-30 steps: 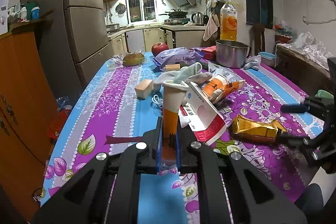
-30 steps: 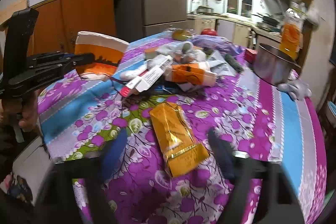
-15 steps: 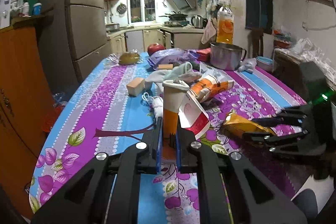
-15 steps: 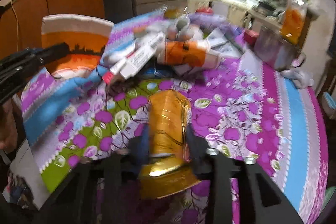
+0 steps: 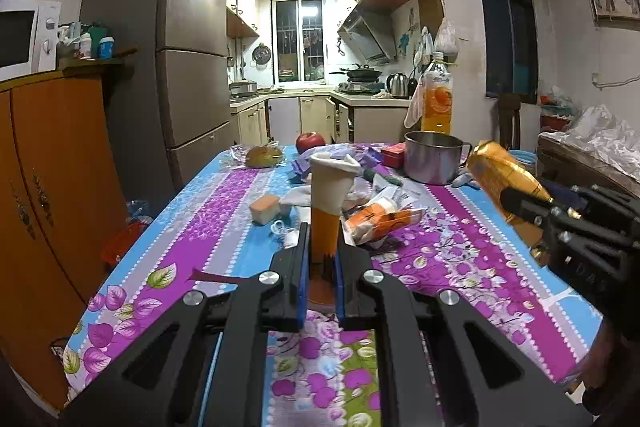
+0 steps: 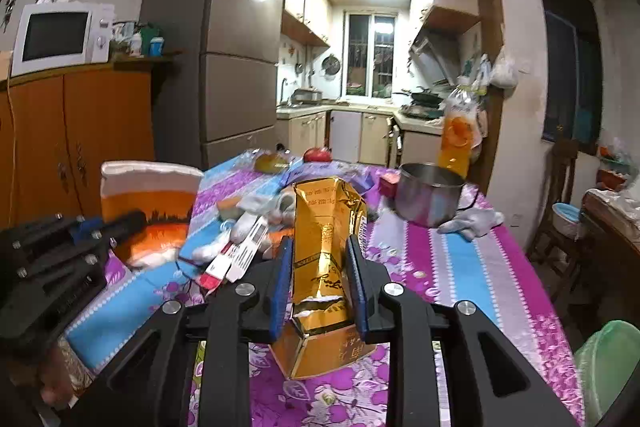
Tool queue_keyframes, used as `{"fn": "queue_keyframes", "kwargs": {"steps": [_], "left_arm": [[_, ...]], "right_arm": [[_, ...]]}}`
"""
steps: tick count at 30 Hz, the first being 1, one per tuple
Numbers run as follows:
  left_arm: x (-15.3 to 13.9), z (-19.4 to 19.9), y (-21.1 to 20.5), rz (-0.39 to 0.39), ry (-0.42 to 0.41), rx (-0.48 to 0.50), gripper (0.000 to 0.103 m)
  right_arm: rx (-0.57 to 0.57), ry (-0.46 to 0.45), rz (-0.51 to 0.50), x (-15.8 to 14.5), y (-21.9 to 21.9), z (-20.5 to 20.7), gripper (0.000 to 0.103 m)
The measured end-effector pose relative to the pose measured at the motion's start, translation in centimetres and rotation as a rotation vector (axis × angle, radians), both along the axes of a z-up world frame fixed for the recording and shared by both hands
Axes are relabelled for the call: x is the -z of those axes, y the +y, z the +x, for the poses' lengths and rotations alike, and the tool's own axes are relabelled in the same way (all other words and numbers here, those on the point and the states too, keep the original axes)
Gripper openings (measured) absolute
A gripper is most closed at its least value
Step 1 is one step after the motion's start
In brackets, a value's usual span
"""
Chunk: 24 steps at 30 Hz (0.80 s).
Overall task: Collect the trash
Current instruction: 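Carry the cup and gold wrapper with both grippers over the green basin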
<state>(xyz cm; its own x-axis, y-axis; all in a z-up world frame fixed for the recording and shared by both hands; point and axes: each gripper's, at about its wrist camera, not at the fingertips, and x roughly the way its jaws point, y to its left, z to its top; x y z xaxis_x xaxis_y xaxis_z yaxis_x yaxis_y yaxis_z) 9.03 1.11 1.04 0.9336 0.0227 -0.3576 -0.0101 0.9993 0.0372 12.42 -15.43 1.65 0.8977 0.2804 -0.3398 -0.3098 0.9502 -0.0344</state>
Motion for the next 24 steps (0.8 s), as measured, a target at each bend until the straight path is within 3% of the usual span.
{"fn": "queue_keyframes", "kwargs": {"steps": [13, 24], "left_arm": [[-2.1, -0.2, -4.9, -0.013, -0.034, 0.1, 0.009], [-3.2, 0.8, -13.1, -0.019, -0.052, 0.281, 0.009]], "right_arm": [[0.12, -0.038, 0.031, -2.5, -5.3, -3.6, 0.028], [0.325, -0.054, 0.028, -4.5, -15.7, -6.3, 0.028]]}}
